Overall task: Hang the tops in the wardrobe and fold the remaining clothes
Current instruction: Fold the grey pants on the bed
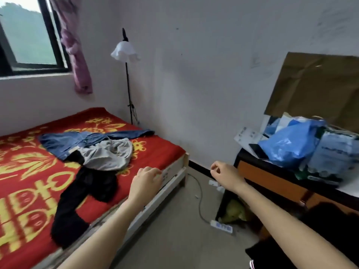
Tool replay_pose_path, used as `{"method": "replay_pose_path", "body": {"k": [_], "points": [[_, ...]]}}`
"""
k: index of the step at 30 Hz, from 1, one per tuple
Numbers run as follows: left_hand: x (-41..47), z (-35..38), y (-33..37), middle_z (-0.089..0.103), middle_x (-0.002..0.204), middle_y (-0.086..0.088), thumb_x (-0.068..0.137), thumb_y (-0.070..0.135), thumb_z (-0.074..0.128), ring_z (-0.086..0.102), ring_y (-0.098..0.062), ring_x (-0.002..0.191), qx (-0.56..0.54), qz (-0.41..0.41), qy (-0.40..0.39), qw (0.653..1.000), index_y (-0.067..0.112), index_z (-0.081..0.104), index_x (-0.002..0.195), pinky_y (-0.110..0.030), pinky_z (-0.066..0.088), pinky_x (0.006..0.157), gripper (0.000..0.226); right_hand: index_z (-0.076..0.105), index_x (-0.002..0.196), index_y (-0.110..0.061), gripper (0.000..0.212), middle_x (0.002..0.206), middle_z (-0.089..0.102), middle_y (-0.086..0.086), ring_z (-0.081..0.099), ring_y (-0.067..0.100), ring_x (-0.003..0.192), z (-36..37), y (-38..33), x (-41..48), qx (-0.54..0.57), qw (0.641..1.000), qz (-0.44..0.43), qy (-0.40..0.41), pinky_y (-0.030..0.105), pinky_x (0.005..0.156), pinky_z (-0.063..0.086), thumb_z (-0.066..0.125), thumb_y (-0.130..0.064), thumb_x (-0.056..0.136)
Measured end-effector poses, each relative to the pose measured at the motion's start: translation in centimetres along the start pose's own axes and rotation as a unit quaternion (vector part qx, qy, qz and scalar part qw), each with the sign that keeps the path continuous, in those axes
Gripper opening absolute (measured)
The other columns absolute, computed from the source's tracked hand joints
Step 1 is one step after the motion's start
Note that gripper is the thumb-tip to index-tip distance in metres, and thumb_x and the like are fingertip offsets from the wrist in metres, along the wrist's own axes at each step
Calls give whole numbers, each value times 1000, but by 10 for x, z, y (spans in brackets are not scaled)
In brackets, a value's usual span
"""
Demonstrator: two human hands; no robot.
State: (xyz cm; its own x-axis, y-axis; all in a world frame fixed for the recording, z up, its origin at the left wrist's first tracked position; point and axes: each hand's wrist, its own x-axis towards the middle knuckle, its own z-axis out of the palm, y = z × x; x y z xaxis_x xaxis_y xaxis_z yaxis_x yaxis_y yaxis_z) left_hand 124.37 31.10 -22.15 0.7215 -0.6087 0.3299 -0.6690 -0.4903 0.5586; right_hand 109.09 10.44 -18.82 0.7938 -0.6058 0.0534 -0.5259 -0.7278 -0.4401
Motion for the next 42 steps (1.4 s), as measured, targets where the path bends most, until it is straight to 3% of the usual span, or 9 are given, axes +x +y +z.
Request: {"method": "replay_pose_path", "body": {"k": [6, 11, 18, 24, 28, 42], "points": [[25, 61, 17, 60, 115, -5, 94, 24, 50, 48, -25, 111, -25, 54, -98, 993, 13, 66, 111, -34, 41, 89, 26, 58, 109, -18, 21, 105, 58, -1, 54, 17, 98, 3, 57, -44, -39, 991, 119, 47, 26, 67, 38, 46, -29, 95], [10, 131, 29, 60, 112, -5, 94, 24, 46, 47, -23, 110, -48, 65, -185, 979, 14, 65, 109, -32, 40, 85, 25, 57, 111, -19, 23, 112, 58, 0, 54, 19, 106, 20, 90, -64, -59, 979, 194, 27, 27, 75, 41, 45, -29, 95], [37, 187, 13, 58, 118, -1, 94, 28, 45, 46, -21, 115, -13, 45, -247, 968, 22, 62, 116, -29, 41, 86, 28, 58, 109, -18, 21, 111, 59, 1, 55, 19, 98, 53, 125, -14, -42, 978, 204, -1, 27, 68, 39, 46, -27, 94], [123, 218, -8, 60, 116, -2, 95, 24, 44, 47, -22, 113, 6, -9, -210, 978, 18, 64, 113, -31, 41, 87, 28, 57, 111, -19, 22, 111, 61, 2, 56, 19, 97, 69, 153, 107, -27, 988, 145, -52, 24, 60, 39, 45, -26, 94], [177, 215, -33, 62, 114, -3, 94, 22, 46, 50, -23, 109, 20, -64, -150, 986, 18, 66, 110, -31, 43, 86, 26, 56, 111, -16, 23, 115, 60, 4, 56, 22, 101, 78, 149, 200, -38, 992, 78, -89, 25, 71, 39, 45, -26, 94], [250, 159, -240, 62, 103, -2, 92, 26, 51, 53, -23, 102, 73, -330, -28, 941, 21, 68, 104, -34, 44, 80, 21, 56, 113, -16, 25, 116, 58, 4, 53, 22, 106, 207, 7, 424, -56, 968, -98, -223, 27, 76, 39, 44, -26, 93]]}}
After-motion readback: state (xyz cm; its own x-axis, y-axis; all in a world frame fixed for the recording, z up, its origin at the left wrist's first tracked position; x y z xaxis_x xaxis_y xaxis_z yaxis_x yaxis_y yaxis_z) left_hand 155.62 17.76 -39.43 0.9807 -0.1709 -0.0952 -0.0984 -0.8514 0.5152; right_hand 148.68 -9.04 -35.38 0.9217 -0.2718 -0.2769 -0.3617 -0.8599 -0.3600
